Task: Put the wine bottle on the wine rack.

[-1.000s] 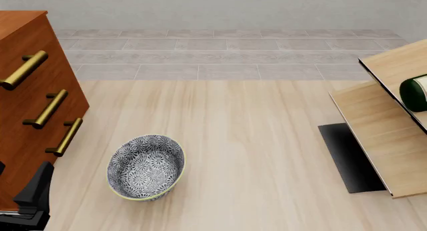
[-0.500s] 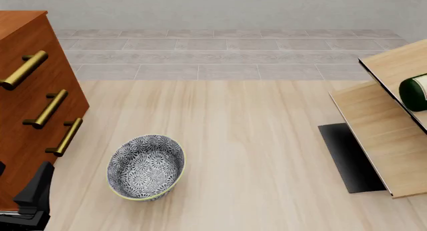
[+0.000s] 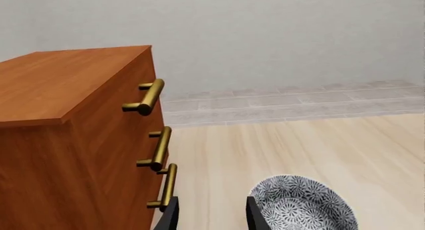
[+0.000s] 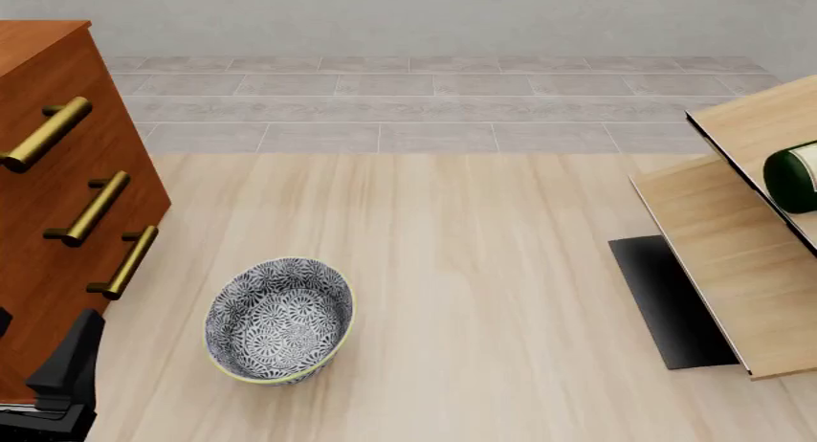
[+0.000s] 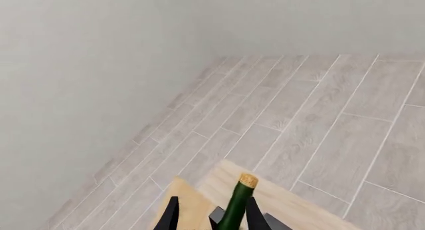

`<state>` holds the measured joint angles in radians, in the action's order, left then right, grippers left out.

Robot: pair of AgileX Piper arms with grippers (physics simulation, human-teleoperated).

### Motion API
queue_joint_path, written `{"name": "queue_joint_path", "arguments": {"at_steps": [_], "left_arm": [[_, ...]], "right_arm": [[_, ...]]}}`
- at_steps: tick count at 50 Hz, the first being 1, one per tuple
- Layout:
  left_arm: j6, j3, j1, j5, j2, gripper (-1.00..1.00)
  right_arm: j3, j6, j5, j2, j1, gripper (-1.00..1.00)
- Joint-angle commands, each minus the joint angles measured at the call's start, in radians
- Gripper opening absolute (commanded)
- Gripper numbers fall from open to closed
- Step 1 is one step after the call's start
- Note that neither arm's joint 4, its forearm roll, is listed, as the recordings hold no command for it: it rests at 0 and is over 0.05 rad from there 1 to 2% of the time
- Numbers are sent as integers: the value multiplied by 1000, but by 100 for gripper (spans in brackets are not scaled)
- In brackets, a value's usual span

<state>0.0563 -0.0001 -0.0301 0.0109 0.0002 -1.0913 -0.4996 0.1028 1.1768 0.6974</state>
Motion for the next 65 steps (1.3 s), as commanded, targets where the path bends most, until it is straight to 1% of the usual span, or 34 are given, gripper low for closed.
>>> {"name": "queue_joint_path", "arguments": {"at_steps": [1,10,18,21,31,33,37,38,40,43,45,47,48,51,52,55,57,62,65], "left_arm": [[0,0,-6,-2,0,100],[-2,0,-8,-7,0,100],[-2,0,-7,-12,0,100],[-2,0,-7,-12,0,100],[-2,0,-4,-14,0,100],[-4,0,-3,-15,0,100],[-7,0,1,-15,0,100],[-8,0,1,-16,0,100],[-10,0,1,-17,0,100],[0,0,-3,-22,0,100],[-2,0,-4,-23,0,100],[2,0,-2,-25,0,100],[3,0,-1,-26,0,100],[9,0,-2,-28,0,100],[16,-1,-1,-31,0,100],[20,0,4,-40,0,100],[29,0,3,-43,0,100],[33,-5,3,-45,0,100],[39,-17,2,-37,0,100]], "right_arm": [[-2,9,28,-48,-6,100],[-2,13,53,-92,-19,100],[-14,39,87,-137,-36,100],[-14,43,99,-159,-52,100],[-30,83,142,-214,-102,100],[-31,79,148,-225,-107,100],[-30,101,160,-247,-127,100],[-26,97,160,-253,-132,100],[-25,114,166,-261,-141,100],[-25,128,171,-274,-148,100],[-21,128,171,-278,-149,100],[-15,153,171,-286,-153,100],[-6,146,168,-290,-159,100],[5,156,170,-303,-167,100],[3,168,175,-307,-171,100],[4,171,185,-320,-180,100],[3,187,192,-328,-187,100],[14,187,197,-348,-216,100],[14,212,210,-367,-228,100]]}}
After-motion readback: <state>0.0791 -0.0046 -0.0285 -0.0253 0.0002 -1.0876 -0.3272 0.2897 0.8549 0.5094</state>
